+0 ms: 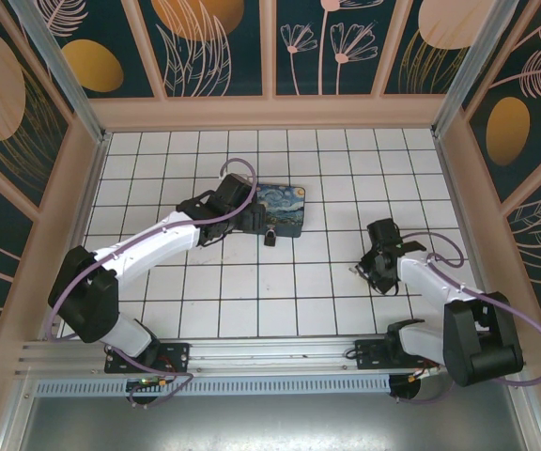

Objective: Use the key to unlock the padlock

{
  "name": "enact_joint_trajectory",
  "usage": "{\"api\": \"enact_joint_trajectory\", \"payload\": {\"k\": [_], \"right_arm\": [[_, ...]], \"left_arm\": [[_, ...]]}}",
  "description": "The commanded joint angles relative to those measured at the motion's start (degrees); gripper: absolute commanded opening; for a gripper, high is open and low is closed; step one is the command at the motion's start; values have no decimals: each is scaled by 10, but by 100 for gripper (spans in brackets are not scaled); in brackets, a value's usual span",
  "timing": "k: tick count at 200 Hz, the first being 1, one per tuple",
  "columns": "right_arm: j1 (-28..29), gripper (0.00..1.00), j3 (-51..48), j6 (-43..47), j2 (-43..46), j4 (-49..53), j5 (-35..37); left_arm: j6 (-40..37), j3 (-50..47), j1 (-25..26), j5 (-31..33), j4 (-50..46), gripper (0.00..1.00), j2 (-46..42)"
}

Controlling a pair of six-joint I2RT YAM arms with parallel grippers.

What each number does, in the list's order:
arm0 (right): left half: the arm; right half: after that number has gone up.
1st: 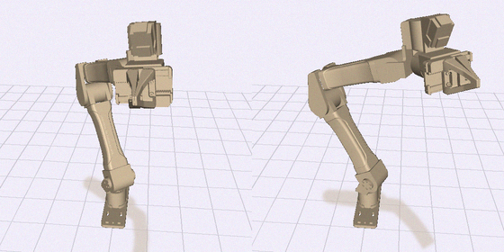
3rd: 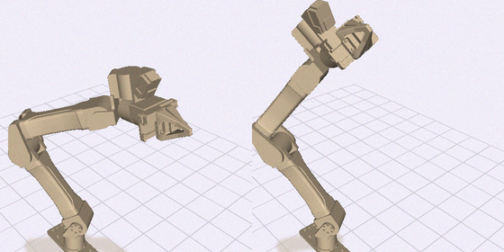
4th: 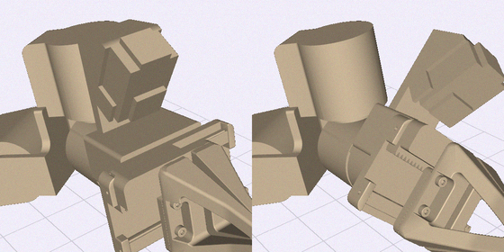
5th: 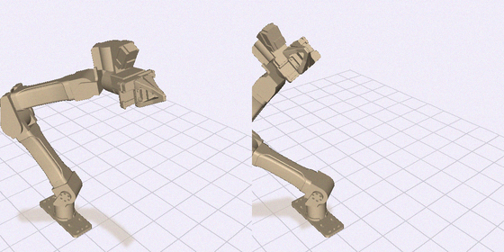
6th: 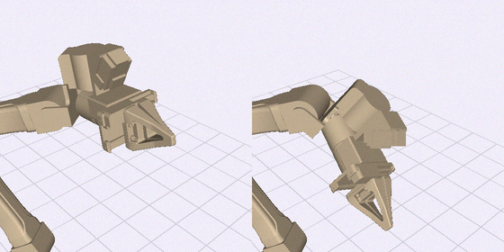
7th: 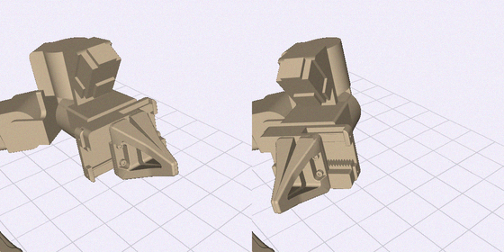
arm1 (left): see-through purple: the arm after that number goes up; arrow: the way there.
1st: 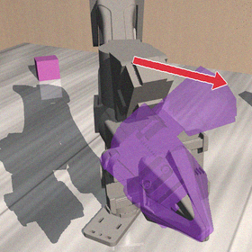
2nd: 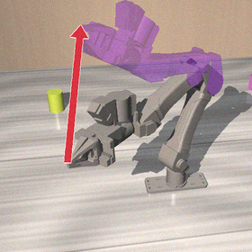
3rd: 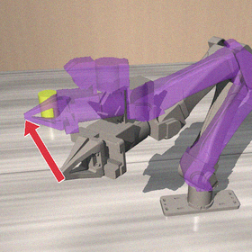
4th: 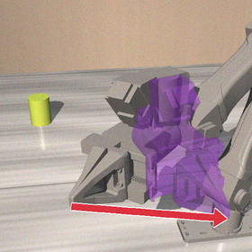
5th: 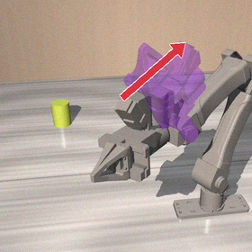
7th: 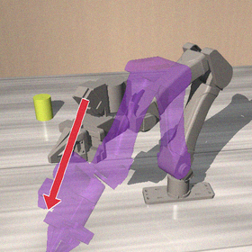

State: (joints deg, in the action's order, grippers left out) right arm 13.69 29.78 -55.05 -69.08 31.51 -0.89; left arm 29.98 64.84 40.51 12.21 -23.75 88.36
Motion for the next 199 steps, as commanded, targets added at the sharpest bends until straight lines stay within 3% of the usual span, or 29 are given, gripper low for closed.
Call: {"api": "enact_joint_trajectory", "payload": {"k": [1, 31, 49, 98, 135, 164, 191, 199], "right_arm": [[-2, 10, -1, 42, -23, -48, 52], [5, 9, 12, 89, -1, -51, 59], [10, 2, 14, 121, 15, -64, 62], [23, 0, 35, 204, 48, -100, 58], [76, 0, 37, 310, 110, -193, 20], [81, 0, 25, 344, 156, -263, -74], [56, 20, 66, 308, 116, -168, -23], [36, 22, 75, 272, 88, -117, -13]], "left_arm": [[-5, 3, 3, -15, 9, 83, 5], [1, -9, 7, -58, 23, 82, -3], [7, -15, 15, -80, 29, 81, -6], [28, -12, 23, -125, 52, 81, -12], [62, -32, 23, -298, 163, 81, -18], [92, -45, 22, -349, 216, 75, -16], [87, -51, 22, -303, 193, 76, -24], [82, -52, 21, -286, 181, 77, -30]]}}
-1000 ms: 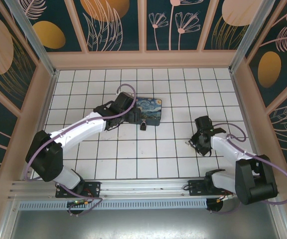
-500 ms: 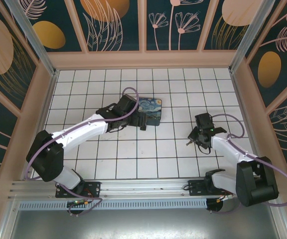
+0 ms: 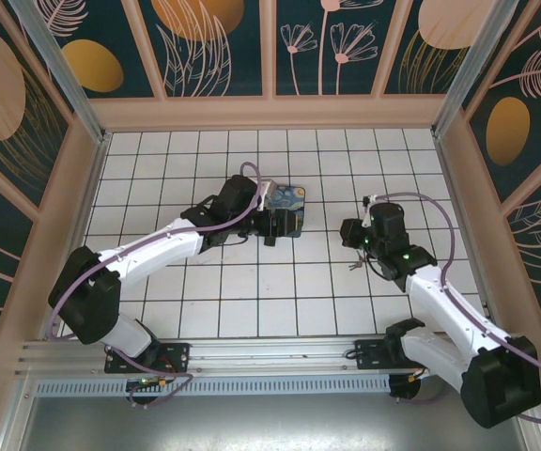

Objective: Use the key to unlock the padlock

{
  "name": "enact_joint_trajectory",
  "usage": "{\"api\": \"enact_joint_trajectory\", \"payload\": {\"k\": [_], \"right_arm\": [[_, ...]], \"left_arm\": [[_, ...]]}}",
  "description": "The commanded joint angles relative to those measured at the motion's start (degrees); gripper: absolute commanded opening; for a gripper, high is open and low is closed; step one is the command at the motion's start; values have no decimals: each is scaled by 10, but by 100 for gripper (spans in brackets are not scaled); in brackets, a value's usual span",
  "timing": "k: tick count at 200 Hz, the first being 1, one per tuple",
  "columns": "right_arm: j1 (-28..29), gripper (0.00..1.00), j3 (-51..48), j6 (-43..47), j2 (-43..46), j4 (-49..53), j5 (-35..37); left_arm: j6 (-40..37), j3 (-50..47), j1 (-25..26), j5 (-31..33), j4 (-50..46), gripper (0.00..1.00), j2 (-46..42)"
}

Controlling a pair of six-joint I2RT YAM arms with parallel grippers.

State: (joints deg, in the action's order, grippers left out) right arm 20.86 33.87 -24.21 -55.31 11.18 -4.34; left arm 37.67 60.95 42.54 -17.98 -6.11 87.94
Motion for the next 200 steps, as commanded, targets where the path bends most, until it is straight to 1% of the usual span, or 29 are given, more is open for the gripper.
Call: {"api": "enact_joint_trajectory", "payload": {"k": [1, 6, 13, 25, 34, 43, 50, 70, 76, 105, 126, 176, 200], "right_arm": [[-38, 22, 37, -41, -53, 93, 22], [-51, 22, 40, -61, -73, 121, 20], [-62, 24, 40, -82, -97, 155, 20], [-58, 27, 27, -107, -122, 183, 40], [-55, 34, 14, -114, -125, 179, 47], [-55, 36, 4, -117, -126, 172, 50], [-55, 38, 0, -115, -125, 164, 65], [-62, 40, -11, -107, -130, 134, 55], [-65, 40, -14, -107, -132, 127, 36], [-79, 43, -32, -101, -159, 111, 31], [-84, 43, -38, -92, -177, 88, 25], [-85, 37, -31, -69, -219, 50, 24], [-85, 32, -25, -54, -243, 38, 25]], "left_arm": [[4, -14, 0, 17, 3, 77, -27], [2, -14, -2, 23, -3, 77, -30], [1, -16, -3, 29, -8, 78, -34], [0, -18, -4, 31, -10, 78, -37], [-2, -18, -5, 31, -10, 78, -35], [-2, -17, -5, 31, -10, 78, -30], [-4, -16, -5, 28, -9, 78, -25], [-5, -12, -5, 23, -8, 77, -13], [-5, -12, -4, 23, -8, 77, -13], [-8, -14, -5, 32, -7, 77, -15], [-12, -15, -5, 34, -8, 77, -16], [-14, -14, -5, 36, -7, 77, -14], [-18, -10, -5, 40, -10, 77, -10]]}}
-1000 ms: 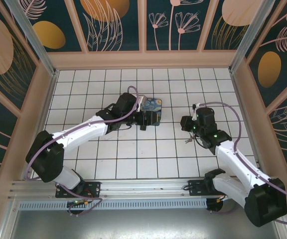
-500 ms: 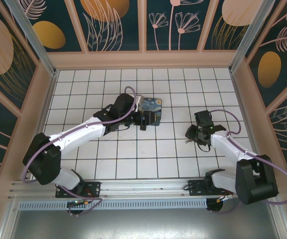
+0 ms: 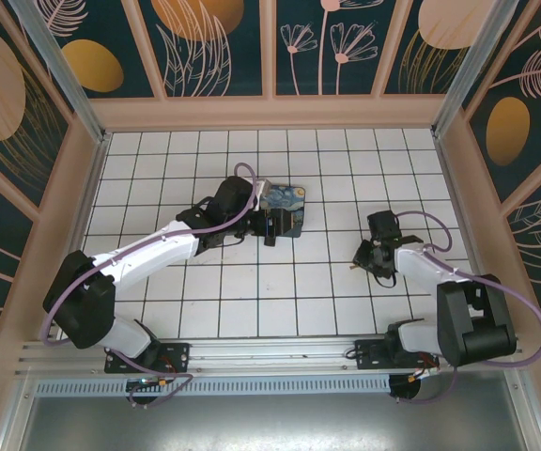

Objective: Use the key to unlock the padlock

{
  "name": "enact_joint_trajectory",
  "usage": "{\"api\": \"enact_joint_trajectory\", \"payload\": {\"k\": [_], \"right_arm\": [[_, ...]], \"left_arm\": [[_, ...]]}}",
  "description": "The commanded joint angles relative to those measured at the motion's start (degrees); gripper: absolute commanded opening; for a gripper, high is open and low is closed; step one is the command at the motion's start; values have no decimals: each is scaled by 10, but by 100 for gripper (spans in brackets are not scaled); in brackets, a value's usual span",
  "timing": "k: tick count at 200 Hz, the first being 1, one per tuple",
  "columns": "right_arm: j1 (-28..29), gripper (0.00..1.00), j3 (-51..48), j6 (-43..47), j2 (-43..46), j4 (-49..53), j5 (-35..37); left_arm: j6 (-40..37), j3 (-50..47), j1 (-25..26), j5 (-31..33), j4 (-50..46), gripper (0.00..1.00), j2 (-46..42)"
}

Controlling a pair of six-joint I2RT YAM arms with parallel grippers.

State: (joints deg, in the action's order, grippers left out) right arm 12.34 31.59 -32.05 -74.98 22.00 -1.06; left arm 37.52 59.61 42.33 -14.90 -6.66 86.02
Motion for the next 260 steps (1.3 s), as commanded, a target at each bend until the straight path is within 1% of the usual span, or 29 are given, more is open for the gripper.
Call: {"api": "enact_joint_trajectory", "payload": {"k": [1, 45, 68, 89, 105, 133, 159, 174, 189, 203, 225, 240, 260], "right_arm": [[0, 32, -2, 25, -46, -70, -8], [0, 32, 19, 56, -79, -76, -10], [0, 37, 25, 69, -92, -82, -14], [0, 37, 29, 77, -100, -93, -19], [0, 34, 32, 85, -105, -100, -22], [-2, 24, 44, 90, -113, -93, -22], [-2, 13, 38, 91, -106, -97, -33], [-1, 9, 39, 97, -104, -95, -43], [0, 6, 43, 99, -100, -89, -46], [6, 1, 45, 97, -85, -84, -50], [19, 0, 53, 92, -51, -82, -73], [28, 0, 67, 85, -28, -74, -111], [47, 0, 89, 47, 1, -74, -148]], "left_arm": [[-17, 3, -2, 9, -4, 77, 10], [-22, 16, -3, 10, -13, 76, 18], [-22, 21, -2, 11, -15, 76, 23], [-22, 27, -3, 9, -17, 76, 28], [-24, 30, -3, 8, -17, 76, 31], [-22, 32, -3, 7, -18, 75, 36], [-22, 34, -3, 10, -17, 75, 37], [-24, 37, -3, 9, -18, 75, 40], [-25, 40, -2, 3, -17, 74, 42], [-18, 39, -1, -11, -11, 74, 43], [7, 21, 0, -46, 20, 73, 37], [24, 4, 0, -72, 48, 72, 28], [65, -32, 4, -117, 110, 69, 17]]}}
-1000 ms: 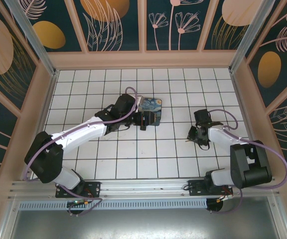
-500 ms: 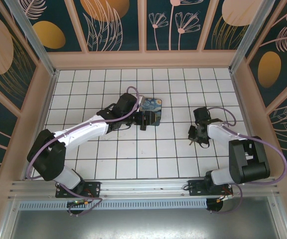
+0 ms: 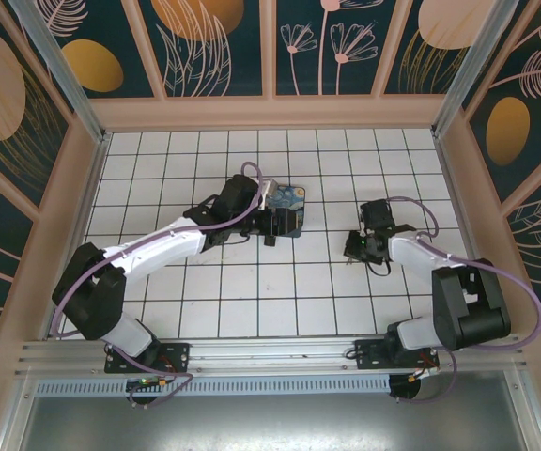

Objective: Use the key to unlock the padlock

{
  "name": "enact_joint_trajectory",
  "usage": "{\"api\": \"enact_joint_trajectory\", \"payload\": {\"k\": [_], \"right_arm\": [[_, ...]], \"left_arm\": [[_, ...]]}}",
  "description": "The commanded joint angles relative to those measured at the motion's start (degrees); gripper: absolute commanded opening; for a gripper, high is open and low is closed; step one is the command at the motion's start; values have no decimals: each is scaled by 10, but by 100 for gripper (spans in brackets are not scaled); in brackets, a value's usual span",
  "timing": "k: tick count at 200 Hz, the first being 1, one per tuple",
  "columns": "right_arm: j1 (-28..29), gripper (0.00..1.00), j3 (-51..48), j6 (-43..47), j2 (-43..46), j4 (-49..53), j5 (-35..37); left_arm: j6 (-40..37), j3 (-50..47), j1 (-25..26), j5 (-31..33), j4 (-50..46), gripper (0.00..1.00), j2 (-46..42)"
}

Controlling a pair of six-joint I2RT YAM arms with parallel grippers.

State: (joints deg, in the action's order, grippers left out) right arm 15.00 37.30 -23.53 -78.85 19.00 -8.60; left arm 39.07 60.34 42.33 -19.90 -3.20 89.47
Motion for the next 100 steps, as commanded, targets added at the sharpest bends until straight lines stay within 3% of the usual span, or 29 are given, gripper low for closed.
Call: {"api": "enact_joint_trajectory", "payload": {"k": [1, 27, 100], "right_arm": [[22, 0, 32, -41, 40, -45, -74], [54, 0, 52, -121, 59, -76, -99], [106, 0, 33, -305, 60, -220, -166]], "left_arm": [[52, -41, 5, -70, 79, 69, -19], [115, -99, 17, -110, 179, 62, -24], [271, -194, 17, -104, 411, 50, -28]]}}
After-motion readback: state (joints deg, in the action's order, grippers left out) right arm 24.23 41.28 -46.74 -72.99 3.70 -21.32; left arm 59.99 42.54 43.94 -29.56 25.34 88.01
